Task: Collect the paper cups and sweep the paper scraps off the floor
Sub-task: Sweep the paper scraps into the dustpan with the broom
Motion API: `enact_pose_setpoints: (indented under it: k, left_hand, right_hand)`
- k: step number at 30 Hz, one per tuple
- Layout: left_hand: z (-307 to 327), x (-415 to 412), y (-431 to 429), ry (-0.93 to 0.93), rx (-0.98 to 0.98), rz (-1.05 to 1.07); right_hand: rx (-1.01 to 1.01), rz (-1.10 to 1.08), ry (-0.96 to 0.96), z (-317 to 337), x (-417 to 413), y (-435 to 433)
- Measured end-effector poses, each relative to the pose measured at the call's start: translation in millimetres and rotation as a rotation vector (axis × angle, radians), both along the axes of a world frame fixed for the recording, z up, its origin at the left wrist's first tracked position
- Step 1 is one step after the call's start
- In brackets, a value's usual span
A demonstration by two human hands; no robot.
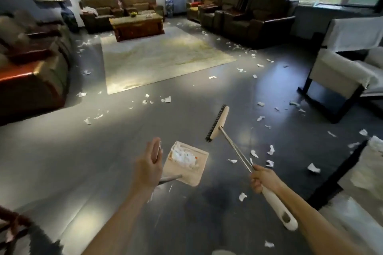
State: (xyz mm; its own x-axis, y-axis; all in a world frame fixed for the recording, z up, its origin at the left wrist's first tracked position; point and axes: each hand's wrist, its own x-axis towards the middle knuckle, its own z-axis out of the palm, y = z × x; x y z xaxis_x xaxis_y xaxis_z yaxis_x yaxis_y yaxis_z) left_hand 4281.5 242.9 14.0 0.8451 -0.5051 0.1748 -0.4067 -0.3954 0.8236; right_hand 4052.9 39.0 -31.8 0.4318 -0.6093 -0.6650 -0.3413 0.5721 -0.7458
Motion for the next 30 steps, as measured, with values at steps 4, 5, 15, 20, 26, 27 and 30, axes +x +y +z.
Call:
enact_pose_setpoints:
  k: [4,5,15,20,26,27,30]
  left_hand:
    - [-1.8,76.0,-83.4,-0.032,0.041,-0.019]
    - [-6.6,101.2,-110.8,-0.036,0.041,-0.024]
    - [14.0,307.8,-409.1,-0.051,-0.002,-0.118]
    - [18.7,386.5,-554.6,-0.051,-0.038,-0.162]
    - [9.4,470.5,-759.5,-0.093,-0.081,-0.313]
    - [9.1,482.1,-792.7,-0.103,-0.097,-0.327]
    - [17.4,512.3,-894.0,-0.153,-0.113,-0.378]
  right_hand:
    - [-0.033,-0.065,-0.021,1.8,61.6,-63.9]
    - [-0.040,-0.084,-0.025,-1.7,82.6,-89.7]
    - [-0.019,-0.170,-0.022,2.6,287.6,-376.6]
    - [-0.024,-0.179,0.028,8.4,363.6,-512.7]
    - [-0.046,-0.219,0.024,2.6,451.1,-694.7]
    - [-0.046,-0.233,0.030,6.0,462.9,-724.0]
    - [-0.045,-0.280,0.011,16.6,492.0,-808.0]
